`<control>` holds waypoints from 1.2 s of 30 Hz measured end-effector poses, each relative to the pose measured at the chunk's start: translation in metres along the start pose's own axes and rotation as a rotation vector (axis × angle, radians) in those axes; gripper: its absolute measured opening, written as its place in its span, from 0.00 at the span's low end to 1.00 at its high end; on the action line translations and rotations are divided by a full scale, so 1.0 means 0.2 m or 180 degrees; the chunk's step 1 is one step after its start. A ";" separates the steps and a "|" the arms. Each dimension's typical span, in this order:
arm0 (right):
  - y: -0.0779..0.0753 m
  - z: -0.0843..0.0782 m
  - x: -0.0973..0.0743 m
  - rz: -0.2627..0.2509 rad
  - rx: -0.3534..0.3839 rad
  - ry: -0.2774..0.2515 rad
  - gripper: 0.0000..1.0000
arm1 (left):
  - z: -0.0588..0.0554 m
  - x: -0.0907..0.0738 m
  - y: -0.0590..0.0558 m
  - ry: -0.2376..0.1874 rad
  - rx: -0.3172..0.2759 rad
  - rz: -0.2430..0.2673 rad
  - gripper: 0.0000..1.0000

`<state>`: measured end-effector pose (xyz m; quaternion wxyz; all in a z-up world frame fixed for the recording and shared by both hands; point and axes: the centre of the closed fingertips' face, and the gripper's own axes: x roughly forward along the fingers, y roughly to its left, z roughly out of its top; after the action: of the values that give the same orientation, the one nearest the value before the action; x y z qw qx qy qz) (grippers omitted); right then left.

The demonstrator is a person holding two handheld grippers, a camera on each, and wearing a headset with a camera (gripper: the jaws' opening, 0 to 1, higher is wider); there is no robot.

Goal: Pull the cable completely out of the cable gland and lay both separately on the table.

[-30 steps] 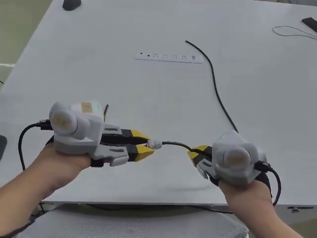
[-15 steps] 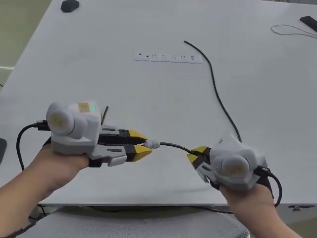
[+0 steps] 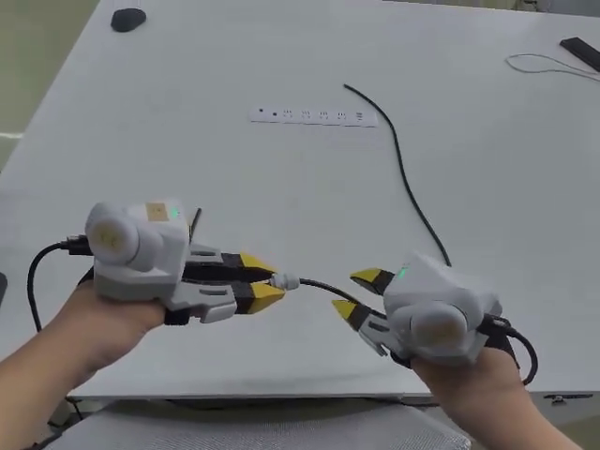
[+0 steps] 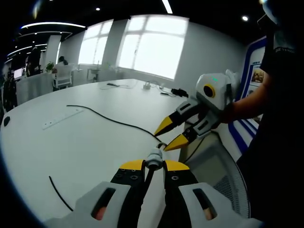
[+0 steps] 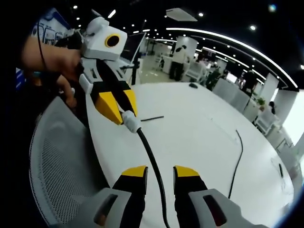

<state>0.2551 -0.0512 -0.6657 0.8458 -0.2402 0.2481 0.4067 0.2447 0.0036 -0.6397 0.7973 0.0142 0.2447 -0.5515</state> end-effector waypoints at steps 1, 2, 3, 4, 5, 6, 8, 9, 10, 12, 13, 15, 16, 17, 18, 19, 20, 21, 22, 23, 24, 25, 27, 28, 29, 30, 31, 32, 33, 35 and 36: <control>0.02 0.02 0.01 0.0041 -0.0028 -0.0005 0.18 | 0.00 0.00 0.00 0.0001 -0.0002 -0.0003 0.15; 0.02 0.04 0.02 0.0050 -0.0062 -0.0014 0.17 | 0.00 0.00 0.00 0.0004 -0.0006 -0.0005 0.15; 0.03 0.05 0.02 0.0066 -0.0102 -0.0021 0.17 | -0.01 0.00 0.00 0.0010 0.0003 -0.0004 0.15; 0.05 0.06 0.04 0.0106 -0.0164 -0.0014 0.17 | -0.01 0.00 0.00 0.0016 0.0002 -0.0008 0.15; 0.06 0.07 0.04 0.0121 -0.0210 -0.0015 0.17 | -0.01 0.00 0.00 0.0019 -0.0002 -0.0012 0.15; 0.07 0.08 0.05 0.0129 -0.0249 -0.0012 0.16 | -0.01 0.00 -0.01 0.0023 -0.0008 -0.0017 0.15; 0.10 0.10 0.07 0.0170 -0.0318 -0.0028 0.16 | -0.01 0.00 -0.01 0.0027 0.0002 -0.0018 0.15; 0.10 0.10 0.07 0.0175 -0.0330 -0.0034 0.16 | -0.02 0.00 -0.01 0.0029 0.0001 -0.0020 0.15; 0.12 0.12 0.08 0.0190 -0.0375 -0.0036 0.15 | -0.02 0.00 -0.01 0.0036 0.0005 -0.0022 0.15; 0.12 0.12 0.09 0.0194 -0.0421 -0.0036 0.13 | -0.02 0.01 0.00 0.0043 0.0022 -0.0020 0.15; 0.13 0.13 0.09 0.0197 -0.0443 -0.0039 0.11 | -0.02 0.01 0.00 0.0043 0.0015 -0.0023 0.15; 0.13 0.14 0.09 0.0218 -0.0485 -0.0040 0.09 | -0.02 0.01 -0.01 0.0047 0.0017 -0.0028 0.15; 0.13 0.14 0.09 0.0224 -0.0515 -0.0045 0.07 | -0.03 0.01 -0.01 0.0058 0.0026 -0.0032 0.15; 0.13 0.14 0.10 0.0226 -0.0533 -0.0044 0.06 | -0.03 0.02 -0.01 0.0062 0.0028 -0.0034 0.15; 0.13 0.14 0.10 0.0233 -0.0561 -0.0043 0.04 | -0.03 0.02 -0.01 0.0063 0.0024 -0.0038 0.15; 0.13 0.14 0.10 0.0231 -0.0570 -0.0041 0.02 | -0.03 0.02 -0.01 0.0064 0.0023 -0.0041 0.15; 0.13 0.14 0.10 0.0223 -0.0585 -0.0034 0.02 | -0.03 0.02 0.00 0.0065 0.0028 -0.0037 0.15; 0.13 0.14 0.10 0.0225 -0.0583 -0.0033 0.02 | -0.03 0.02 0.00 0.0066 0.0027 -0.0037 0.15; 0.13 0.13 0.10 0.0234 -0.0568 -0.0031 0.02 | -0.03 0.02 0.00 0.0069 0.0022 -0.0038 0.15; 0.13 0.13 0.10 0.0242 -0.0545 -0.0028 0.01 | -0.04 0.03 0.00 0.0077 0.0025 -0.0043 0.15; 0.13 0.12 0.11 0.0256 -0.0523 -0.0021 0.01 | -0.04 0.03 0.00 0.0085 0.0028 -0.0046 0.15; 0.13 0.12 0.10 0.0254 -0.0517 -0.0023 0.01 | -0.04 0.03 0.00 0.0090 0.0030 -0.0051 0.15; 0.14 0.12 0.10 0.0251 -0.0524 -0.0026 0.00 | -0.04 0.03 0.00 0.0092 0.0021 -0.0059 0.15; 0.13 0.11 0.10 0.0248 -0.0518 -0.0024 0.00 | -0.04 0.03 0.00 0.0096 0.0030 -0.0062 0.15; 0.13 0.11 0.10 0.0244 -0.0510 -0.0025 0.00 | -0.04 0.03 0.00 0.0097 0.0031 -0.0061 0.15; 0.13 0.11 0.11 0.0241 -0.0498 -0.0027 0.00 | -0.04 0.03 0.00 0.0096 0.0031 -0.0061 0.15; 0.13 0.11 0.11 0.0244 -0.0489 -0.0031 0.00 | -0.04 0.03 0.00 0.0096 0.0026 -0.0061 0.15; 0.13 0.11 0.11 0.0239 -0.0473 -0.0032 0.00 | -0.04 0.03 0.00 0.0092 0.0023 -0.0061 0.15; 0.13 0.11 0.11 0.0236 -0.0450 -0.0035 0.00 | -0.04 0.03 0.00 0.0088 0.0022 -0.0058 0.15; 0.12 0.11 0.11 0.0240 -0.0424 -0.0035 0.00 | -0.03 0.03 0.00 0.0085 0.0021 -0.0056 0.15; 0.12 0.11 0.11 0.0236 -0.0413 -0.0039 0.00 | -0.03 0.03 0.00 0.0081 0.0021 -0.0054 0.15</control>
<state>0.2526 -0.0120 -0.6686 0.8143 -0.2826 0.2248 0.4544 0.2440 -0.0003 -0.6483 0.7894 0.0218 0.2532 -0.5588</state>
